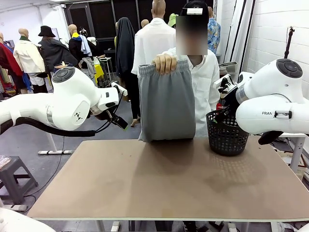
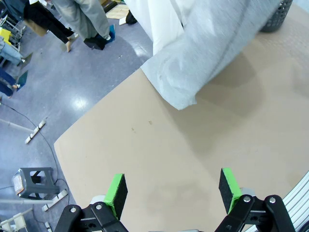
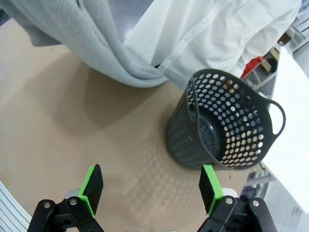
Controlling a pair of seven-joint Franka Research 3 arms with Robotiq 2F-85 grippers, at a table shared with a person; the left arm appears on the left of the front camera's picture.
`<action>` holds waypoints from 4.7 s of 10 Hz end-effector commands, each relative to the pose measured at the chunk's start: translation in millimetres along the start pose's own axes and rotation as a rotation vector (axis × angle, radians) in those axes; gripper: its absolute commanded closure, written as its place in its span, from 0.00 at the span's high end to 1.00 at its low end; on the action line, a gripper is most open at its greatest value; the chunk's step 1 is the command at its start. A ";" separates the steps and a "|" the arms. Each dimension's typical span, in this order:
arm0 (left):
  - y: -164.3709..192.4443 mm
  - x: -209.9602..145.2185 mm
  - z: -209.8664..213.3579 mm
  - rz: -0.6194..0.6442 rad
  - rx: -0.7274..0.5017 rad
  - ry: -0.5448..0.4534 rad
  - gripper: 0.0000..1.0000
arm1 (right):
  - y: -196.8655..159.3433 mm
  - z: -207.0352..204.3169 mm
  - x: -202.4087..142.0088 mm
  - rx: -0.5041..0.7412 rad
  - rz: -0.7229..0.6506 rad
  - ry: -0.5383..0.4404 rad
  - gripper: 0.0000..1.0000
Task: Fold the training pants.
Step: Grab both ends of the Training pants handed by a person.
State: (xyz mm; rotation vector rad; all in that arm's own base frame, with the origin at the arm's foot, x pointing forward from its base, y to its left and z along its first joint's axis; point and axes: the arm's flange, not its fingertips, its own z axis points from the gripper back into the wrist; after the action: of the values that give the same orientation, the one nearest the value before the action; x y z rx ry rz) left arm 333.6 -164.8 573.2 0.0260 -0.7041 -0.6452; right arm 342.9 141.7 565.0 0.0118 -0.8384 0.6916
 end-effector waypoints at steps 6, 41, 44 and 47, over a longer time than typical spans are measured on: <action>0.8 1.3 -1.6 0.000 0.004 -0.010 1.00 | 0.1 -0.3 0.4 0.000 0.001 -0.003 1.00; 6.1 7.9 -8.7 -0.377 -0.104 -0.047 1.00 | -10.0 -1.9 2.6 0.144 0.286 -0.016 1.00; 14.0 17.0 -18.1 -0.444 -0.128 0.022 1.00 | -13.1 -11.2 8.5 0.145 0.387 0.003 1.00; 6.0 8.7 -17.8 -0.419 -0.114 0.001 1.00 | -5.8 -5.6 3.7 0.141 0.351 -0.003 1.00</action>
State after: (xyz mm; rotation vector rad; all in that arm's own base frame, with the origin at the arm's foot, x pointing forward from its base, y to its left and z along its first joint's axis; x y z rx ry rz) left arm 357.9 -169.0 567.6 0.0705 -0.6433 -1.0942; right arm 355.2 139.3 567.4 -0.0279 -0.8017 1.0933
